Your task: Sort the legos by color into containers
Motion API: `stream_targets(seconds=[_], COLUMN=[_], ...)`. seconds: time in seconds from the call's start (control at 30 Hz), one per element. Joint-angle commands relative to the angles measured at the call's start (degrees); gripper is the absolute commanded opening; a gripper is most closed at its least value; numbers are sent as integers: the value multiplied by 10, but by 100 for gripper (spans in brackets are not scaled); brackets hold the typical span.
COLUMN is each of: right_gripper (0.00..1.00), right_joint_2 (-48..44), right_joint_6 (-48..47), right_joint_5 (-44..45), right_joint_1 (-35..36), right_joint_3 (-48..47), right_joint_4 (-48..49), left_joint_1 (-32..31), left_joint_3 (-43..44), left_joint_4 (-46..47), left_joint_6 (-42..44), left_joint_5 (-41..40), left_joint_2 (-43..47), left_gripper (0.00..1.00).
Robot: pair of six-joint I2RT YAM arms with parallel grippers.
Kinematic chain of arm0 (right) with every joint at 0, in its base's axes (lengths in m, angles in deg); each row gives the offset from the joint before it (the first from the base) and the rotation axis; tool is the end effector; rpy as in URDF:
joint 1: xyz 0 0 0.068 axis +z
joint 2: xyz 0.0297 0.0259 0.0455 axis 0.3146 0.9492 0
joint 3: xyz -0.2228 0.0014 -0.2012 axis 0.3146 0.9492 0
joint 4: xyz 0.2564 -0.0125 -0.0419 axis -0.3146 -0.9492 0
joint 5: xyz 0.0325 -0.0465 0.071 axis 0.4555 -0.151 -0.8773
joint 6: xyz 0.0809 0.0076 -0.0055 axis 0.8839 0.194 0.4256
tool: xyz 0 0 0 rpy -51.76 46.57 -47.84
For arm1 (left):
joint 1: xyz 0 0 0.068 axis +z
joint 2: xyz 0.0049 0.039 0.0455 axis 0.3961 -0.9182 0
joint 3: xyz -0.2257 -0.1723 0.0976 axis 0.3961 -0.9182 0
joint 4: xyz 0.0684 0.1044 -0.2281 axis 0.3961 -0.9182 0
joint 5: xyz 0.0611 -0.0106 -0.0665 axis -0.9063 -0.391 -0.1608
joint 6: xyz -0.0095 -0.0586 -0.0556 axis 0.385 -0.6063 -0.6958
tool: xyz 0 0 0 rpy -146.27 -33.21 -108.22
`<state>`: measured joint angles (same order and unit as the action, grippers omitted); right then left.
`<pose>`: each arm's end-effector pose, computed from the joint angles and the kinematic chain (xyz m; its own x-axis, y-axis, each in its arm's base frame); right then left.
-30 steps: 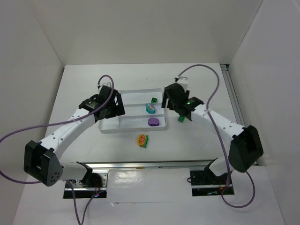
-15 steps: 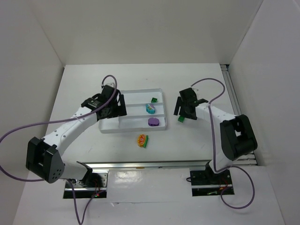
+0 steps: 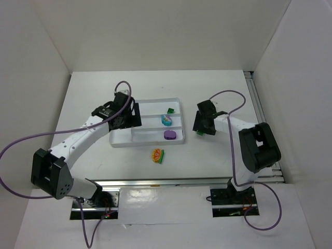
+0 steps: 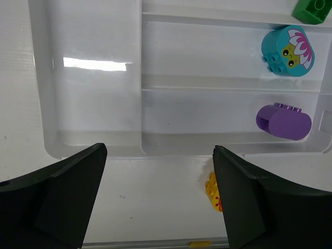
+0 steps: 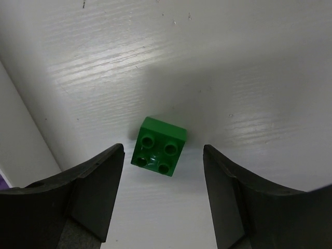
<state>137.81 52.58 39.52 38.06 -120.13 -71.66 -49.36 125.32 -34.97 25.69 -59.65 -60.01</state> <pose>0.3202 0.0993 0.1651 -0.8273 0.2251 -0.5146 0.2093 0.9737 0.0894 0.2847 -0.1195 0.2906 -0.7227 -0.2947 -0.6252 -0.1911 0.9545 -0.2290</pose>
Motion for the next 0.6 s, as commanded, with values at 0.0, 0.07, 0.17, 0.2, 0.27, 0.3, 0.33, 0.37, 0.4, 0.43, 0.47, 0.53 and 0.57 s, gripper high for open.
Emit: stream_targets(seconds=[0.0, 0.07, 0.17, 0.2, 0.27, 0.3, 0.33, 0.37, 0.4, 0.43, 0.47, 0.53, 0.57], right_gripper=[70, 60, 42, 39, 39, 39, 39, 39, 39, 39, 39, 39, 39], right_joint_2=[7, 7, 7, -9, -27, -35, -43, -49, -55, -55, -50, -10, 10], right_joint_6=[-2, -2, -2, -2, -2, -7, -7, -15, -21, -21, -28, -35, -44], right_joint_5=[7, 7, 7, 17, 30, 37, 37, 32, 16, 6, 1, -6, -6], right_joint_1=[-3, -3, -3, 5, 19, 25, 31, 40, 49, 54, 62, 79, 95], right_joint_3=[6, 6, 0, 0, -16, -34, -45, -55, -77, -89, -104, -160, -181], right_joint_4=[26, 31, 31, 31, 20, 20, 20, 20, 31, 38, 43, 43, 43], left_joint_1=[-2, -2, -2, -2, -2, -2, -2, -2, -2, -2, -2, -2, -2], left_joint_3=[21, 21, 21, 21, 21, 21, 21, 21, 21, 16, 16, 10, 10], left_joint_4=[2, 2, 2, 2, 2, 2, 2, 2, 2, 2, 2, 2, 2], left_joint_6=[13, 13, 13, 13, 13, 13, 13, 13, 13, 13, 13, 13, 7], left_joint_5=[7, 7, 7, 7, 1, 1, 1, -6, -12, -12, -12, -12, -19], left_joint_2=[-6, -6, -6, -6, -6, -6, -6, -6, -1, -1, 4, 4, 10], left_gripper=[96, 96, 96, 96, 96, 96, 96, 96, 96, 95, 92, 90, 90])
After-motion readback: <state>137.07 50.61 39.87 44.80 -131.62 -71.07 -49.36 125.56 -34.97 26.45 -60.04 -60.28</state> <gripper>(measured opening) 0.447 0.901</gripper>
